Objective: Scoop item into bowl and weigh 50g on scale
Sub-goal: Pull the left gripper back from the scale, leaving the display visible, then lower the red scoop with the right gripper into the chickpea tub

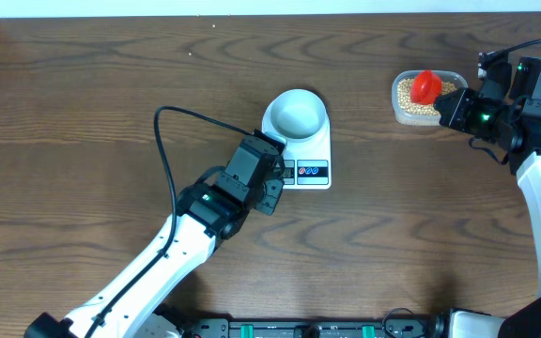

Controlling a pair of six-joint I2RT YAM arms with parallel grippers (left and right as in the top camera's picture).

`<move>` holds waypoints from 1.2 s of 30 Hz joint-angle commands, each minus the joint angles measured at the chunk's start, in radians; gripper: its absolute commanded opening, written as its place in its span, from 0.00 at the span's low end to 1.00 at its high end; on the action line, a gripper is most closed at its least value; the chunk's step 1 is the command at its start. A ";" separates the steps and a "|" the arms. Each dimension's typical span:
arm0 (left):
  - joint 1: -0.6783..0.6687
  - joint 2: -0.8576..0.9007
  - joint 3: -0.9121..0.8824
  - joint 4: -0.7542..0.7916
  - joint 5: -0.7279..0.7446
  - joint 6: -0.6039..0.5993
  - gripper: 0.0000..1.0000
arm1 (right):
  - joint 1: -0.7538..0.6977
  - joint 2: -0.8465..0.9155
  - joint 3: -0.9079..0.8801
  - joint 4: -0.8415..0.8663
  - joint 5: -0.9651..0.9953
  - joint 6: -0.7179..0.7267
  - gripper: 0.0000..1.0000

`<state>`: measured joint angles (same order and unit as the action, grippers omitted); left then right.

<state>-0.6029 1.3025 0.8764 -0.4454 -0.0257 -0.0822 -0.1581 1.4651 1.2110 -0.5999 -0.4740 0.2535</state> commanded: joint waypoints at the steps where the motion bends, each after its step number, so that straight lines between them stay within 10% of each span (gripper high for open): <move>1: 0.005 0.017 -0.012 0.002 -0.016 -0.010 0.09 | 0.009 -0.008 0.018 -0.001 -0.003 -0.016 0.01; 12: 0.005 0.017 -0.011 0.016 -0.016 -0.010 0.76 | 0.009 -0.008 0.018 -0.003 -0.002 -0.023 0.01; 20: 0.005 0.017 -0.011 0.016 -0.016 -0.009 0.77 | 0.009 -0.008 0.018 -0.003 -0.003 -0.023 0.01; 22: 0.005 0.017 -0.011 0.016 -0.016 -0.009 0.98 | 0.009 -0.008 0.018 -0.003 -0.002 -0.023 0.01; 36: 0.005 0.017 -0.011 0.016 -0.016 -0.010 0.98 | 0.009 -0.008 0.018 -0.007 -0.002 -0.023 0.01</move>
<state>-0.6029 1.3167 0.8753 -0.4297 -0.0326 -0.0906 -0.1581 1.4651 1.2110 -0.6060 -0.4740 0.2504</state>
